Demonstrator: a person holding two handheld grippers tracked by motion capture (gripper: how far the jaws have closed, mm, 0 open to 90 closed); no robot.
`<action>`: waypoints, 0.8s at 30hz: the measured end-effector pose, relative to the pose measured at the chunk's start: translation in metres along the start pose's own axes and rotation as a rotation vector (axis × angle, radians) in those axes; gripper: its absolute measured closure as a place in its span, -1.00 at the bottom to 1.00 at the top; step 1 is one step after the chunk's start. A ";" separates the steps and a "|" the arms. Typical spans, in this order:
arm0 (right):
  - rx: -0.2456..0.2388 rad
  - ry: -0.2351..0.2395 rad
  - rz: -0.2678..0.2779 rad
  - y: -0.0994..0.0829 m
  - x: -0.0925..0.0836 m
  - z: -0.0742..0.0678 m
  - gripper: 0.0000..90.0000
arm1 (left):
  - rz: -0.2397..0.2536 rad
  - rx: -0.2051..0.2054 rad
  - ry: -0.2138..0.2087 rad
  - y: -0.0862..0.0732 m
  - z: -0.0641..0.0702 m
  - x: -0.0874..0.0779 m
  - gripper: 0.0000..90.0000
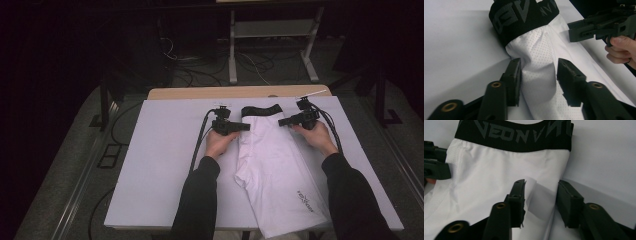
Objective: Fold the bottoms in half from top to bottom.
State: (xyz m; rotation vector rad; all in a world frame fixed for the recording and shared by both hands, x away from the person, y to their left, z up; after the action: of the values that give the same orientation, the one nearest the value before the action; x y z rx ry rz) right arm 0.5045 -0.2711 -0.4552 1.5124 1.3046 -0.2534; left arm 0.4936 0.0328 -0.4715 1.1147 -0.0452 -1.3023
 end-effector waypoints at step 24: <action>0.016 0.003 0.018 -0.001 -0.005 -0.008 0.94 | -0.018 -0.005 0.022 0.007 0.006 -0.007 0.97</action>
State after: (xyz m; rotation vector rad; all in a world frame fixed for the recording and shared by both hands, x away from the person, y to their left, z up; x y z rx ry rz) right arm 0.4981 -0.2680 -0.4485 1.5383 1.2930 -0.2507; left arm 0.4931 0.0337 -0.4596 1.1278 -0.0159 -1.3051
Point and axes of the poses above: each handheld gripper's, and its own axes: x roughly forward along the jaws, y roughly out of its top, z roughly to its right, the point moved 1 cm from there along x, roughly forward along the jaws, and after that the axes turned 2 degrees about y, right-handed, at the moved point
